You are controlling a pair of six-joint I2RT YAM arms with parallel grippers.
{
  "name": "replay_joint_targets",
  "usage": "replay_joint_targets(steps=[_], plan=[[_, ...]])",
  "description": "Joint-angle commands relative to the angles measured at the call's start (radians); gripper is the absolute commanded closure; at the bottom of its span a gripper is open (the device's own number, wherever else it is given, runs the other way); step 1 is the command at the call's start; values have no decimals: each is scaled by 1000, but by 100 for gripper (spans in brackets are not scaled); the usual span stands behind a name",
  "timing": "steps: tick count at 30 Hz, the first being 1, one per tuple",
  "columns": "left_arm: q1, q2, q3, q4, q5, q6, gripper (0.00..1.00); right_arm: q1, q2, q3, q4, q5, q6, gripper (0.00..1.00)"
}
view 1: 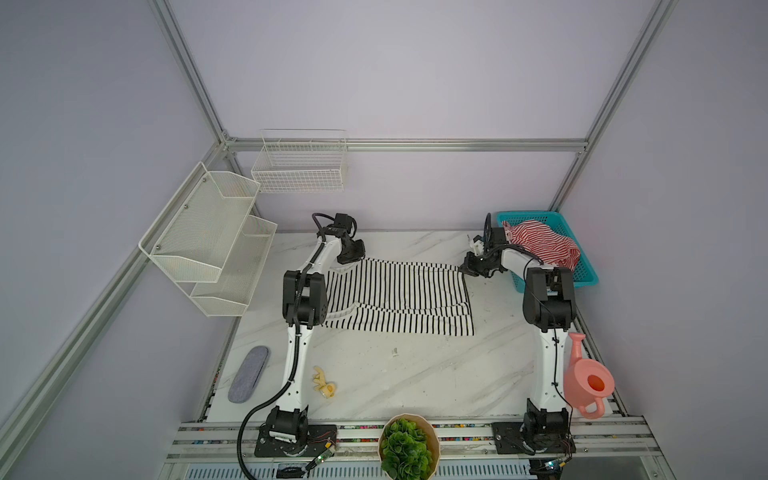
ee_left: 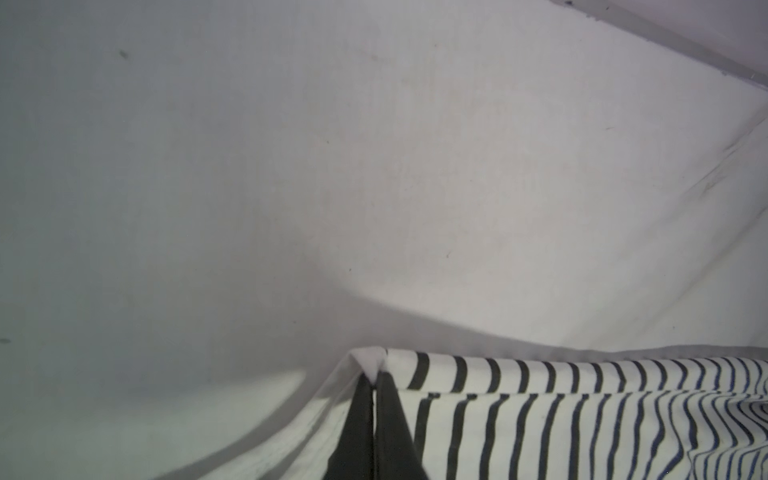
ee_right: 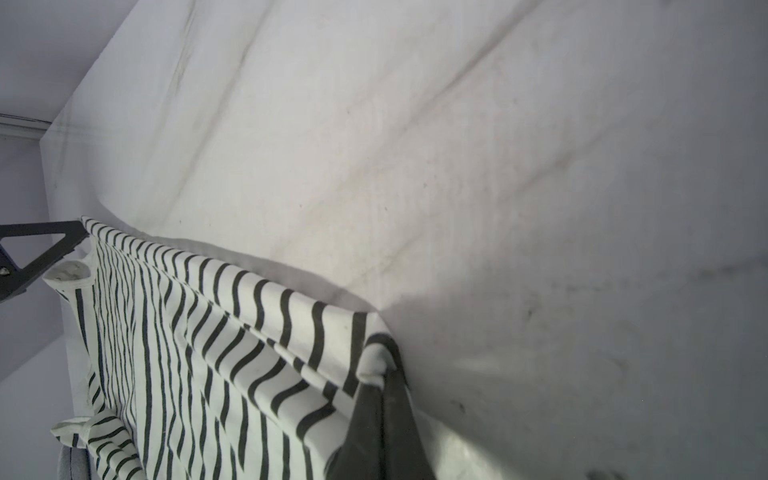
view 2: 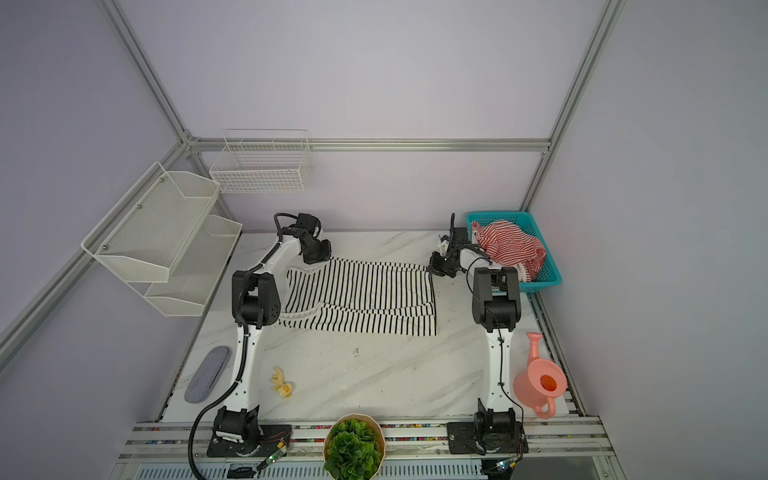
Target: Fold and stack the tank tops
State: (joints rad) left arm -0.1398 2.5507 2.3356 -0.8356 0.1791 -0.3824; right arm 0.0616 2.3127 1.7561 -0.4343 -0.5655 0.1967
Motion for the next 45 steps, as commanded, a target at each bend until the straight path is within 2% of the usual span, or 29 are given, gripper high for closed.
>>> replay_joint_targets(steps=[1, 19, 34, 45], plan=[[-4, -132, -72, 27, 2, -1, 100, 0, -74, -59, 18, 5, -5, 100], [-38, -344, -461, 44, -40, 7, 100, 0, -288, -335, 142, 3, 23, 100], [-47, -532, -716, 77, -42, -28, 100, 1, -457, -504, 149, -13, 14, 100], [-64, -589, -887, 87, -49, -52, 100, 1, -517, -633, 143, -34, 8, 100]])
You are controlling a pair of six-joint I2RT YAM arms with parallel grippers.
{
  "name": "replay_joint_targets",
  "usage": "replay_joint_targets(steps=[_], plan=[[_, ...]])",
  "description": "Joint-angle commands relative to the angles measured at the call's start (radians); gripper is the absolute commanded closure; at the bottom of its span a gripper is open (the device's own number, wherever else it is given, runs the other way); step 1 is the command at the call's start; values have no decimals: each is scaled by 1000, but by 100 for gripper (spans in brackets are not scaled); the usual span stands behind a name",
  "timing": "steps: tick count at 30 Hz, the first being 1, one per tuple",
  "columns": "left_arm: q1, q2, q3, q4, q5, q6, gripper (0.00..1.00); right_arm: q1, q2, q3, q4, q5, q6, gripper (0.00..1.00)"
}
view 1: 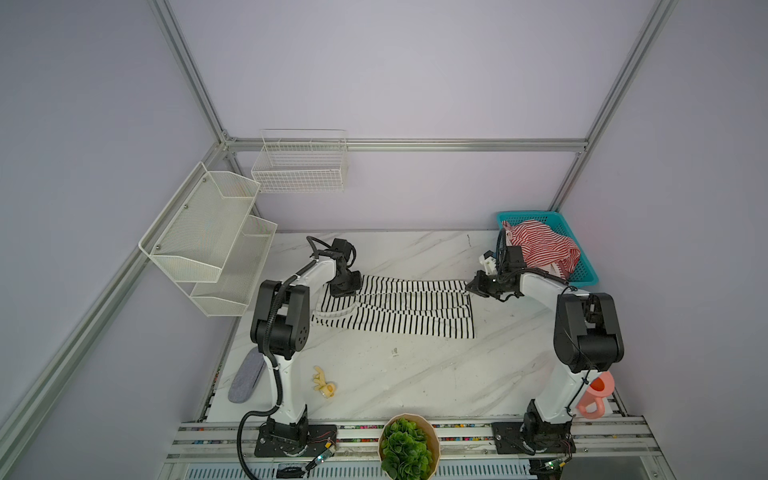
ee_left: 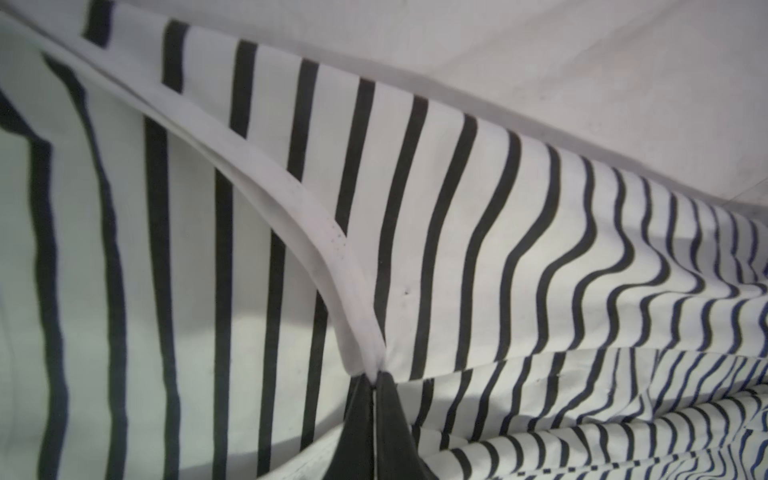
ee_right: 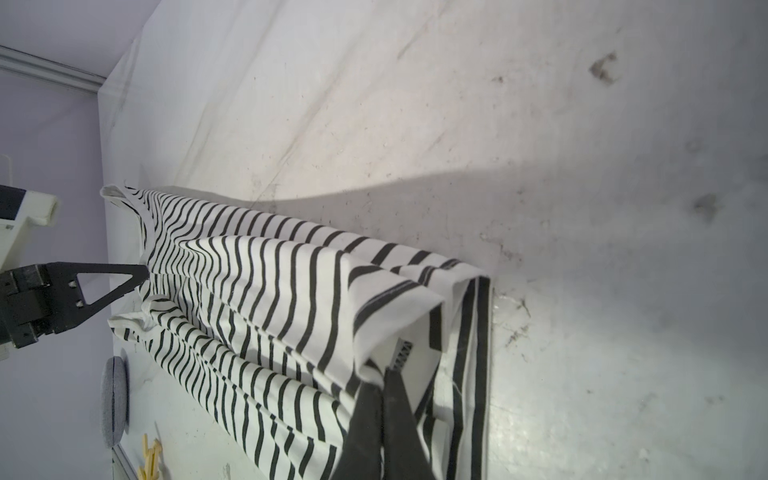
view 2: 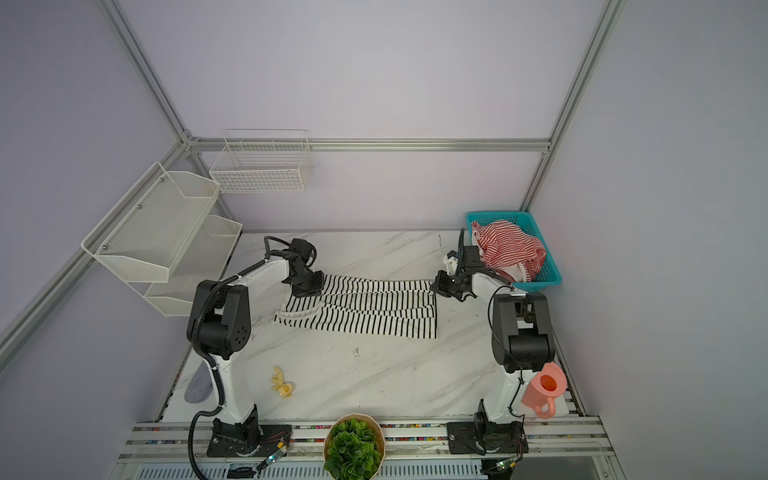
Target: Fold and stack the tank tops
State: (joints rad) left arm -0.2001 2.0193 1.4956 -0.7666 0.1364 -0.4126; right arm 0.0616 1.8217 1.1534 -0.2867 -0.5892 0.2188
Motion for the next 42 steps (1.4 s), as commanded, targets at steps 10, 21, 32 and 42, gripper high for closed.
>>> replay_joint_targets(steps=[10, 21, 32, 42], plan=[[-10, -79, -107, 26, -1, -38, 100, 1, -55, -132, 18, -4, 5, 100], [-12, -133, -107, 11, 1, -57, 73, 1, -89, -107, -39, 101, 29, 84], [-12, -185, 128, -111, -44, -24, 61, 18, -186, 5, -110, 209, 80, 74], [8, 131, 487, -173, -42, 9, 66, 142, -18, 71, 0, 134, 118, 79]])
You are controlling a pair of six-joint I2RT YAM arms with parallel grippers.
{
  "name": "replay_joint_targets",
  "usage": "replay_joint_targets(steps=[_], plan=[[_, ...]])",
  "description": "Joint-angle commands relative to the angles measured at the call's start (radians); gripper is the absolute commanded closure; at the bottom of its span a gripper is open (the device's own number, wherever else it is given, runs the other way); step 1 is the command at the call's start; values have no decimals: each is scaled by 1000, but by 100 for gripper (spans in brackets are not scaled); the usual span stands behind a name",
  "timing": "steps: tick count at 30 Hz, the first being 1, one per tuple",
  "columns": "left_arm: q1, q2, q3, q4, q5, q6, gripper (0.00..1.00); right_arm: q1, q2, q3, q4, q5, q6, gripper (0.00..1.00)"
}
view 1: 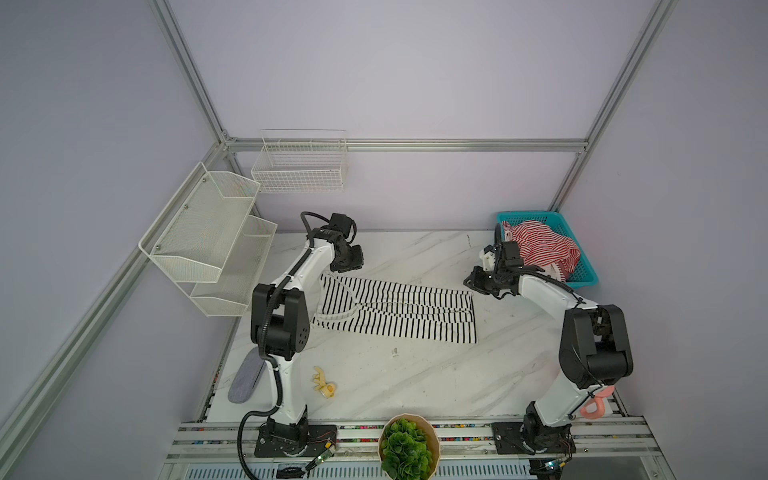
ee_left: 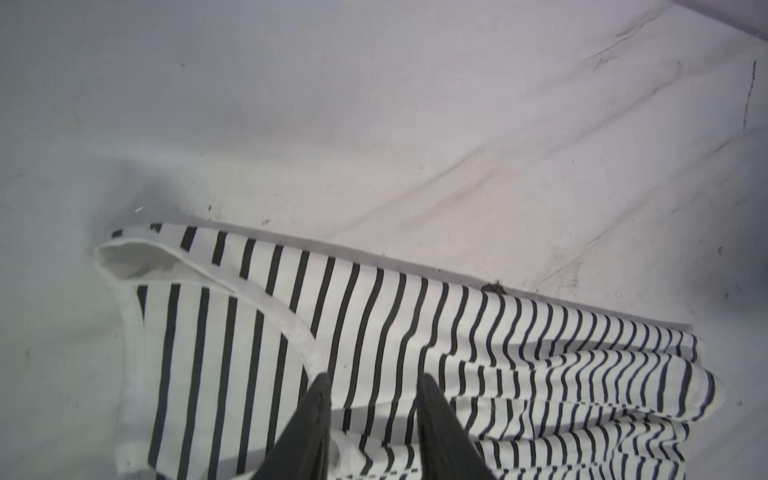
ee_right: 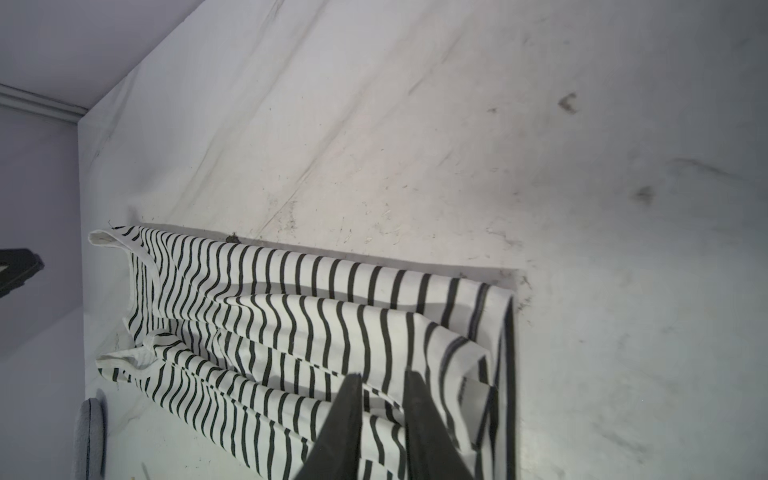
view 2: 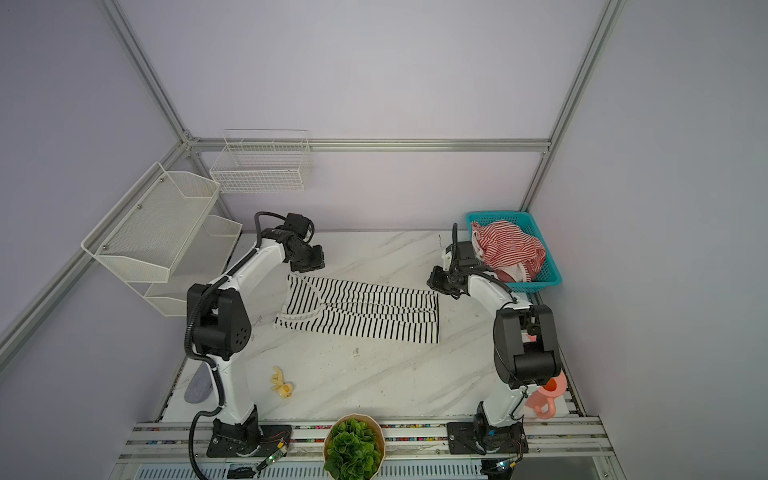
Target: Fold and stack the tank tops
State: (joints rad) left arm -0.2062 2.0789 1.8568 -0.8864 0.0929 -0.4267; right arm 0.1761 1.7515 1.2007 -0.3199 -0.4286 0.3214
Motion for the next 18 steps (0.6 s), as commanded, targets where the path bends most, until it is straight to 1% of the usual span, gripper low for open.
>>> replay_joint_targets(steps=[1, 3, 8, 15, 18], plan=[[21, 98, 150, -62, 0, 26, 67, 29, 75, 27, 40, -34, 18, 80], [38, 128, 165, -68, -8, 20, 68, 29, 107, 28, 40, -41, 16, 81], [86, 147, 142, -60, -39, 13, 68, 29, 134, 7, 35, -7, 11, 81], [133, 107, 41, -26, -108, 5, 68, 16, 126, -60, 38, 42, 14, 81], [155, 106, 10, -20, -116, -3, 68, 2, 128, -87, 44, 44, 12, 81]])
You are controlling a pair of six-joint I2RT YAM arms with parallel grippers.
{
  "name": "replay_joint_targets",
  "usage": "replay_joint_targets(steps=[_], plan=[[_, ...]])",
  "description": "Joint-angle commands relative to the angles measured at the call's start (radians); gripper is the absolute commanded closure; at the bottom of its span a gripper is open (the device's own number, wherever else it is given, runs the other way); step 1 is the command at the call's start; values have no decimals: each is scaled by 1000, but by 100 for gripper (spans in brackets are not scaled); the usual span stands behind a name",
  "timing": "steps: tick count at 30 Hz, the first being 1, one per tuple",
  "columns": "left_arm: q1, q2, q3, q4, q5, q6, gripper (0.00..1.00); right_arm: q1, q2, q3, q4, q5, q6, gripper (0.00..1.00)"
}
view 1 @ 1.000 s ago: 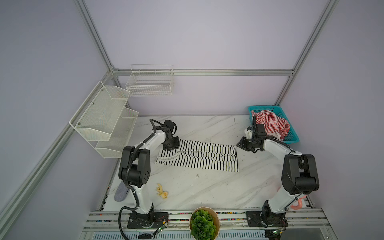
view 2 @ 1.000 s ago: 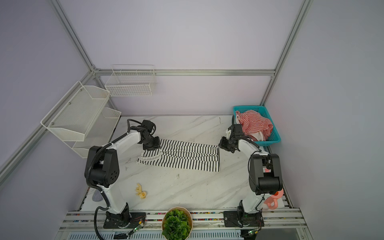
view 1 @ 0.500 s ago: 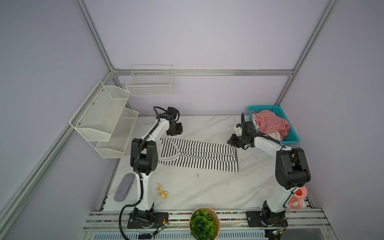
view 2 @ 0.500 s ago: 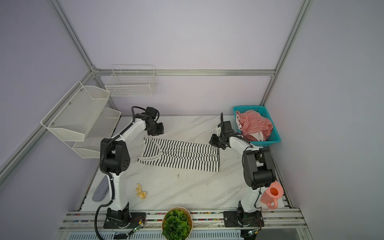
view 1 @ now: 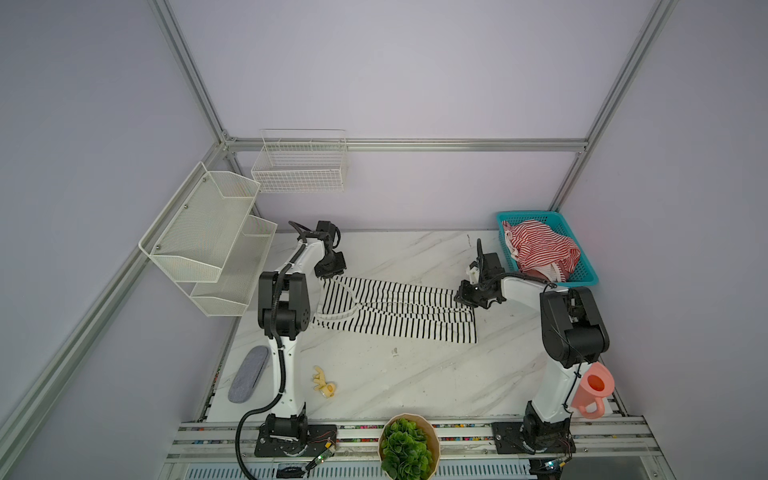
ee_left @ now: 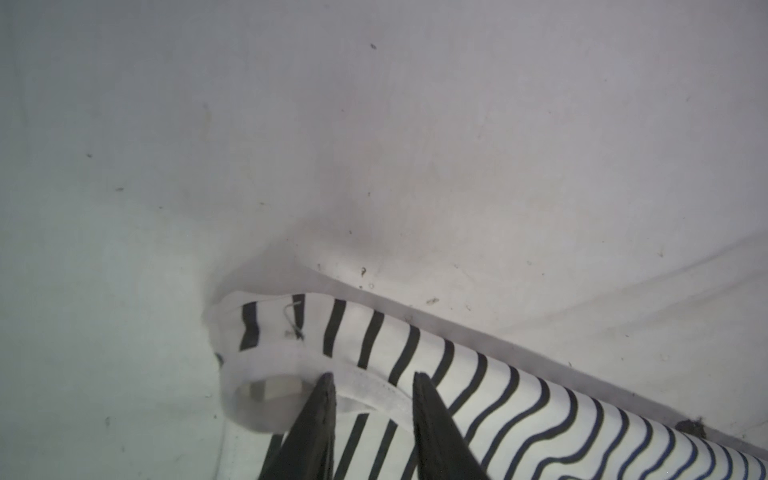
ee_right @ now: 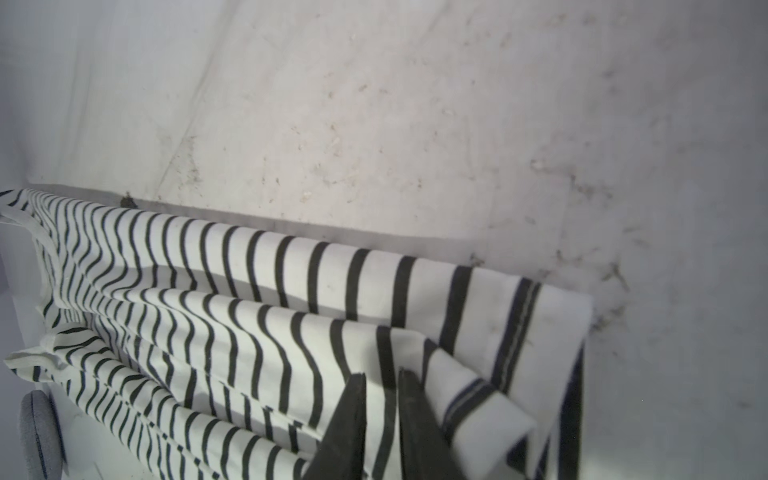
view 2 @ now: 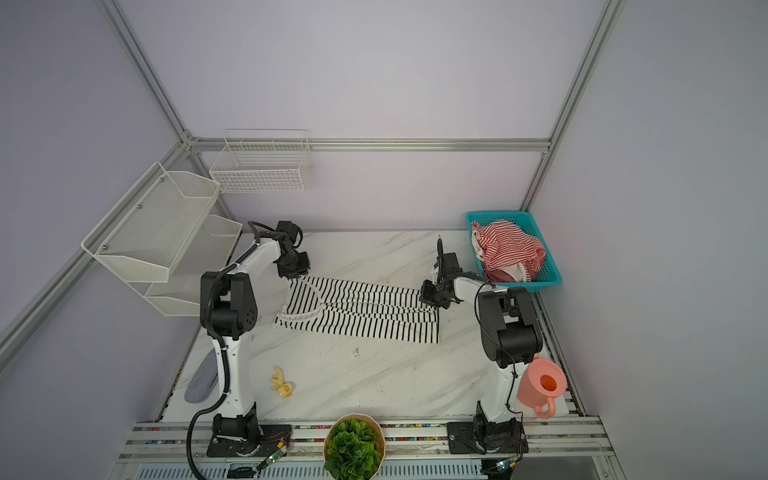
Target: Fold and stack the tank tops
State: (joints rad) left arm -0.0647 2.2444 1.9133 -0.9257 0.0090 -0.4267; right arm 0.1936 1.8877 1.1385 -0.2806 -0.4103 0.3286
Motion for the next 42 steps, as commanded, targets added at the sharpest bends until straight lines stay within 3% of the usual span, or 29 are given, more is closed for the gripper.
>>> replay_joint_targets(steps=[1, 11, 18, 21, 31, 35, 42], plan=[[20, -61, -58, 20, -32, -6, 68, -19, -9, -33, 6, 26, 4, 81], [64, -78, -174, 54, -97, -17, 68, -53, -4, -117, 30, 22, 7, 82], [93, -64, -147, 54, -84, -9, 70, -56, -75, -131, 29, 1, 19, 83], [90, -108, -129, 57, -29, -20, 70, -56, -119, -111, 14, -16, 18, 82], [-68, -285, -279, 106, 70, -78, 71, -36, -180, -3, -27, -43, 5, 82], [-132, -272, -351, 139, 79, -105, 71, -10, -118, 38, -54, -34, -21, 84], [-161, -166, -352, 152, 94, -95, 72, 14, -25, 95, -111, 16, -109, 80]])
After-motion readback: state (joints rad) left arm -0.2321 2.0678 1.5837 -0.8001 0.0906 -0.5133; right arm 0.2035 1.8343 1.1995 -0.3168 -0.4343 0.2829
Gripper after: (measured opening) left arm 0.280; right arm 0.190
